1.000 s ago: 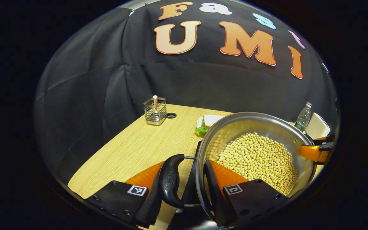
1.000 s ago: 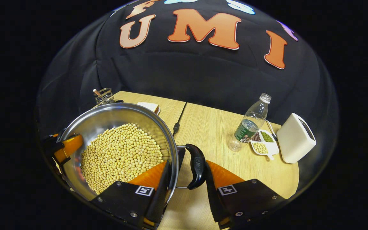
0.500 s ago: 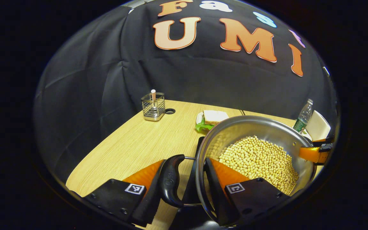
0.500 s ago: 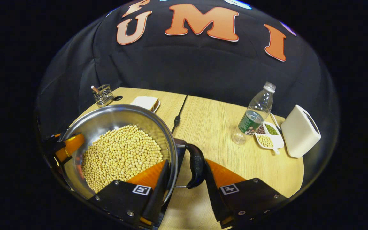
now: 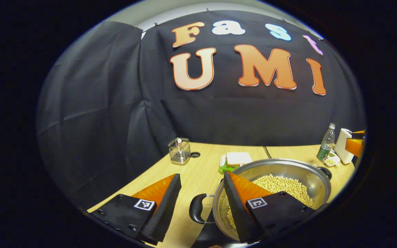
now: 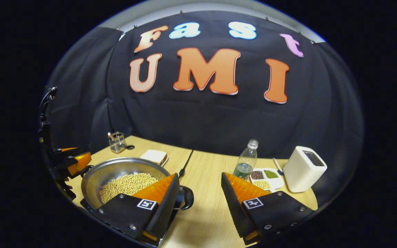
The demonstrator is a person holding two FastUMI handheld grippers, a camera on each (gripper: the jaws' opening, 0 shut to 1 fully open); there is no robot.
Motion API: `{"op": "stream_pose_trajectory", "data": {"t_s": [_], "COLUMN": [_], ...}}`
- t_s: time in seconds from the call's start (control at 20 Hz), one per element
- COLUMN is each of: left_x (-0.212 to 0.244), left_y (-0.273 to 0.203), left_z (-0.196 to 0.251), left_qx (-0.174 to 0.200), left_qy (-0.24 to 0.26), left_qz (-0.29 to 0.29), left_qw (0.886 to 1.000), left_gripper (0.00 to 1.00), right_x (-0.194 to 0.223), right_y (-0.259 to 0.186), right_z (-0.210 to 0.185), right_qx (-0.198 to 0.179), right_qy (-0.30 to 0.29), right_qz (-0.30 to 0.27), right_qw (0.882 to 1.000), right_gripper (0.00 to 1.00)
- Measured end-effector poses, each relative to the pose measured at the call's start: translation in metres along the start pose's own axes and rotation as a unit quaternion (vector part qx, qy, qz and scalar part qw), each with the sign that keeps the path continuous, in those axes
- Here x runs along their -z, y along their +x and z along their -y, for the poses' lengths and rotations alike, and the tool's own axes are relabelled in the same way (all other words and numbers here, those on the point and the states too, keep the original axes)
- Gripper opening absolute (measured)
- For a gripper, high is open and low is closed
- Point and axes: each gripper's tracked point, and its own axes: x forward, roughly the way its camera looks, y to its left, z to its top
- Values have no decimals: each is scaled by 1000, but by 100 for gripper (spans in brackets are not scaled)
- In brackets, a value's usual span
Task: First push the handle of the pot to place it horizontally, then grasp the pot with both hands and set it on the induction cooktop.
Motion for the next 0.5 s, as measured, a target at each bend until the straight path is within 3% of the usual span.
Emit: {"op": "stream_pose_trajectory", "data": {"t_s": [0.05,0.45,0.5], "left_x": [-14,-149,-161], "left_y": [-9,-94,-110], "left_z": [8,50,53], "left_qx": [6,57,59], "left_qy": [-5,-40,-45], "left_qz": [15,155,166], "left_qw": [1000,985,983], "left_gripper": [82,90,90], "right_x": [-14,-99,-107], "right_y": [-11,-102,-112], "right_z": [6,67,76], "right_qx": [2,24,30], "right_qy": [-1,-15,-17], "right_qz": [21,139,151], "right_qw": [1000,990,988], "right_gripper": [77,81,86]}}
